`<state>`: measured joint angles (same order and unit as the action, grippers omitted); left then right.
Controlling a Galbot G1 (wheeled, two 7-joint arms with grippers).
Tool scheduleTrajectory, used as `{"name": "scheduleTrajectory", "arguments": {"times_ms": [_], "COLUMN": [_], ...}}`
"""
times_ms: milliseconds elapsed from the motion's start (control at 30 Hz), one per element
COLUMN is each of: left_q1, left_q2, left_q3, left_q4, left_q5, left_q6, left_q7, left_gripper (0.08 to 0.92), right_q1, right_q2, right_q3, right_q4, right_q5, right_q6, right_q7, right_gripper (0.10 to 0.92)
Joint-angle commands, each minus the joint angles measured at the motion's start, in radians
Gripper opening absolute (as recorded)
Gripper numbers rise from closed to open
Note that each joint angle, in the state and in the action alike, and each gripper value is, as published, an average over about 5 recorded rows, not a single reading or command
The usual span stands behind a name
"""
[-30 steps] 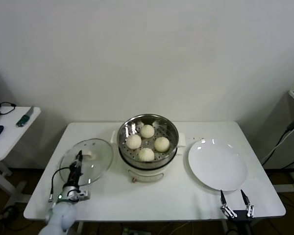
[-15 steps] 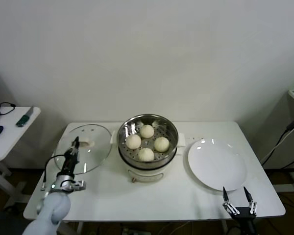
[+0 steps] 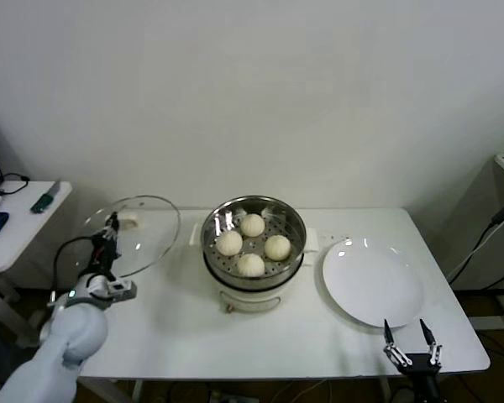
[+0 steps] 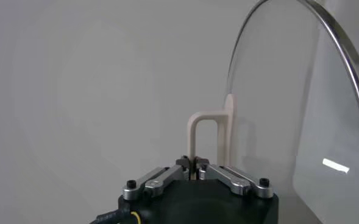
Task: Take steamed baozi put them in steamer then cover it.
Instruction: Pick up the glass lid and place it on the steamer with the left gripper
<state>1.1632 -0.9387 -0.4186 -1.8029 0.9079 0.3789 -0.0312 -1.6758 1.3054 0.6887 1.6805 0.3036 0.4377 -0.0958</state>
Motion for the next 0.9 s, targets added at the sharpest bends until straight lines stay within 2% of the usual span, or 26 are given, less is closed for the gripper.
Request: {"name": "scheduleTrajectory", "arguments": {"times_ms": [33,600,900], "left_q1": [-0.060,-0.263,-0.331], "left_q2": [0.061,-0.172,-0.300], "left_q3": [0.148,0.377,0.484], "left_q4": [-0.223,-0.185,-0.131], "left_q5": [-0.043,0.170,0.316], "left_q6": [0.280,0.397,0.397], "left_q7": [0.164,0.277,0.299], "left_gripper": [0.134,0.134,0.134], "right_q1": [0.014,0.044,0.052], "right_q2": [-0.001,-0.003,-0.001], "right_q3": [0.001,-0.006,-0.004], "right_q4": [0.001,0.002,-0.005], "right_q5": [-0.017,-0.029,-0.023], "right_q6": [-0.013,-0.017,-0.002], "right_q7": [0.001,0.000,0.000], "right_gripper": [0.823,0.823,0.823]}}
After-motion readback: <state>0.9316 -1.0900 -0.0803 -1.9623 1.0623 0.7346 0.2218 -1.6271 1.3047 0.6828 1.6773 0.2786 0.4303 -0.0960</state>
